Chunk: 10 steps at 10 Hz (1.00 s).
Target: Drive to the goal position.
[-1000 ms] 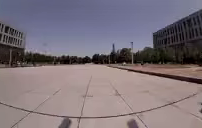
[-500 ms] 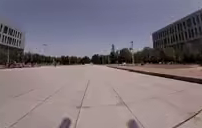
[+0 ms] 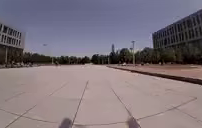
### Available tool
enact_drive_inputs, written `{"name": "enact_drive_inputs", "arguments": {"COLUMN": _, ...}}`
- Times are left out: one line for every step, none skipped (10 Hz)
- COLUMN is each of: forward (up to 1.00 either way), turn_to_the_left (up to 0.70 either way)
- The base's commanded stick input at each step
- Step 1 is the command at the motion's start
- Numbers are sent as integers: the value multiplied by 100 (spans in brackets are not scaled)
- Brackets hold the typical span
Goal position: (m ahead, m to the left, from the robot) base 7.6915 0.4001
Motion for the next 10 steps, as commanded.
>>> {"name": "enact_drive_inputs", "arguments": {"forward": 100, "turn_to_the_left": 0}}
{"name": "enact_drive_inputs", "arguments": {"forward": 100, "turn_to_the_left": 0}}
{"name": "enact_drive_inputs", "arguments": {"forward": 100, "turn_to_the_left": 0}}
{"name": "enact_drive_inputs", "arguments": {"forward": 100, "turn_to_the_left": 0}}
{"name": "enact_drive_inputs", "arguments": {"forward": 100, "turn_to_the_left": 0}}
{"name": "enact_drive_inputs", "arguments": {"forward": 100, "turn_to_the_left": 0}}
{"name": "enact_drive_inputs", "arguments": {"forward": 100, "turn_to_the_left": 0}}
{"name": "enact_drive_inputs", "arguments": {"forward": 100, "turn_to_the_left": 0}}
{"name": "enact_drive_inputs", "arguments": {"forward": 100, "turn_to_the_left": 0}}
{"name": "enact_drive_inputs", "arguments": {"forward": 100, "turn_to_the_left": 0}}
